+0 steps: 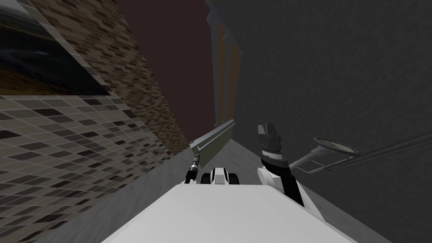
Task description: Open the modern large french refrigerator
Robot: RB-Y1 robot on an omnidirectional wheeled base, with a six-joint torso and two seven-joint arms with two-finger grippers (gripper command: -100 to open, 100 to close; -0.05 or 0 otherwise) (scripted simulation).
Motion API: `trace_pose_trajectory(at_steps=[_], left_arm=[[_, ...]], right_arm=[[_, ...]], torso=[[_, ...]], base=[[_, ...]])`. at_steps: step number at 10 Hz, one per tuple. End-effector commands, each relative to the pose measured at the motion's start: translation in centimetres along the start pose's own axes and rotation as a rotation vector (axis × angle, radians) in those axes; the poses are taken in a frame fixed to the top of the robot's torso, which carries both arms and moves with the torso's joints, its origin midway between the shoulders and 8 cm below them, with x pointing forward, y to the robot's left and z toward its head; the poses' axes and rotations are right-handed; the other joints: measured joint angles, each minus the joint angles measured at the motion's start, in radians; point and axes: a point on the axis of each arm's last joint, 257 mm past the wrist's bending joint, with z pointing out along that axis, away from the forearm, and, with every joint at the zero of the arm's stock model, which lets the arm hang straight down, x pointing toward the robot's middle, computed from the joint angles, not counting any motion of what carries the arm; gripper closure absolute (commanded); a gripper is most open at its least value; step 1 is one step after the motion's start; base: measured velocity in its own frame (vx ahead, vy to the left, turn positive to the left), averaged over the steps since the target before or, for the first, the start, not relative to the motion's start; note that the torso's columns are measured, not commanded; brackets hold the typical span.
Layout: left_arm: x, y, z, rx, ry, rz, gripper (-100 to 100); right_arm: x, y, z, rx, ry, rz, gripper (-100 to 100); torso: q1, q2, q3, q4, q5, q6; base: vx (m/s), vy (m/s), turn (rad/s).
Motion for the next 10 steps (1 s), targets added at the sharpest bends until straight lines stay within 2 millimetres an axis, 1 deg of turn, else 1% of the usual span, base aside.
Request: trace_pose_trajectory(at_steps=[1, 2, 4, 5, 6, 7, 10], left_arm=[[0.3, 0.0, -0.1, -0.003, 0.002, 0.0, 100], [0.8, 0.3, -0.6, -0.013, 0.007, 0.0, 100], [1.1, 0.4, -0.8, -0.016, 0.009, 0.001, 100], [1.3, 0.4, -0.9, -0.018, 0.011, 0.001, 100], [1.0, -0.1, -0.7, -0.006, 0.008, 0.001, 100], [1.5, 0.2, -1.1, -0.013, 0.012, 0.001, 100], [2.0, 0.3, -1.6, -0.017, 0.016, 0.002, 100]], right_arm=[[0.0, 0.0, 0.0, 0.0, 0.0, 0.0, 0], [0.0, 0.0, 0.0, 0.0, 0.0, 0.0, 0], [0.0, 0.0, 0.0, 0.0, 0.0, 0.0, 0], [0.0, 0.0, 0.0, 0.0, 0.0, 0.0, 0], [0.0, 0.0, 0.0, 0.0, 0.0, 0.0, 0], [0.0, 0.0, 0.0, 0.0, 0.0, 0.0, 0], [0.0, 0.0, 0.0, 0.0, 0.0, 0.0, 0]], torso=[[0.001, -0.001, -0.001, 0.0, 0.0, 0.0], [0.005, -0.005, -0.003, 0.002, -0.001, -0.001], [-0.001, -0.001, 0.0, 0.0, 0.0, 0.001], [0.0, -0.001, 0.0, 0.0, 0.0, 0.001], [0.001, -0.002, -0.001, 0.0, 0.0, 0.0], [0.005, -0.006, -0.003, 0.001, -0.001, 0.0], [0.0, -0.001, 0.0, 0.0, 0.0, 0.001]], base=[[-0.075, -0.069, -0.001], [-0.09, -0.094, 0.016], [-0.14, -0.135, 0.022], [-0.148, -0.131, 0.007], [-0.076, -0.068, 0.0], [-0.076, -0.086, 0.014], [-0.137, -0.116, 0.014]])
